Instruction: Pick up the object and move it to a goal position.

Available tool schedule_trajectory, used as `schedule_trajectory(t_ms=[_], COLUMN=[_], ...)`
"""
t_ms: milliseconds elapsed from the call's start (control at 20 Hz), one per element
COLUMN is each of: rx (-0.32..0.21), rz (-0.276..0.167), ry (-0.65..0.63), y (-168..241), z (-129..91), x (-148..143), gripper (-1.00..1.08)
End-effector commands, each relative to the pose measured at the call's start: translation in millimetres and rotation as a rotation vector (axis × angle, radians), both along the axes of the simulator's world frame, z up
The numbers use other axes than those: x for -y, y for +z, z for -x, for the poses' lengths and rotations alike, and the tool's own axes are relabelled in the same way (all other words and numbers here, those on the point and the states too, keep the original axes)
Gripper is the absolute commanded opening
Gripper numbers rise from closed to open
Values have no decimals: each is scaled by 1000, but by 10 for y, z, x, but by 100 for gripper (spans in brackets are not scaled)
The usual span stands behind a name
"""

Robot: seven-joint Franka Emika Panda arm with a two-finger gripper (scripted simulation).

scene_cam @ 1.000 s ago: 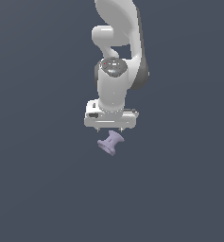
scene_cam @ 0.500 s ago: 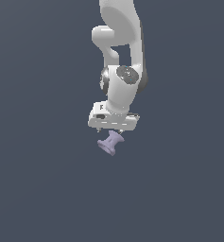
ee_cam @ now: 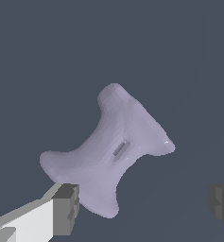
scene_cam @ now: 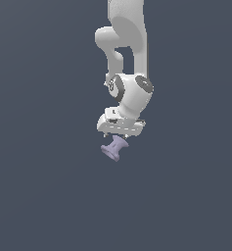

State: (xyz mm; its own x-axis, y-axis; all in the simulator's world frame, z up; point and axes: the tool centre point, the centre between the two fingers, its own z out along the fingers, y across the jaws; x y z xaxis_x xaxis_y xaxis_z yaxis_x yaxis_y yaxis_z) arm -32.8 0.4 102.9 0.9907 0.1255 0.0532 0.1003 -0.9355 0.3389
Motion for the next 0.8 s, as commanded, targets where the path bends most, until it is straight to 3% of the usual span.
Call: schedule_trajectory(t_ms=[0,350,750], rx=[11,30,39], rz=[27,71,87], ry=[23,72,97], y=[-69,-201,-261], z=[51,164,222], x=[-28,-96,-130], gripper=[108,108,108])
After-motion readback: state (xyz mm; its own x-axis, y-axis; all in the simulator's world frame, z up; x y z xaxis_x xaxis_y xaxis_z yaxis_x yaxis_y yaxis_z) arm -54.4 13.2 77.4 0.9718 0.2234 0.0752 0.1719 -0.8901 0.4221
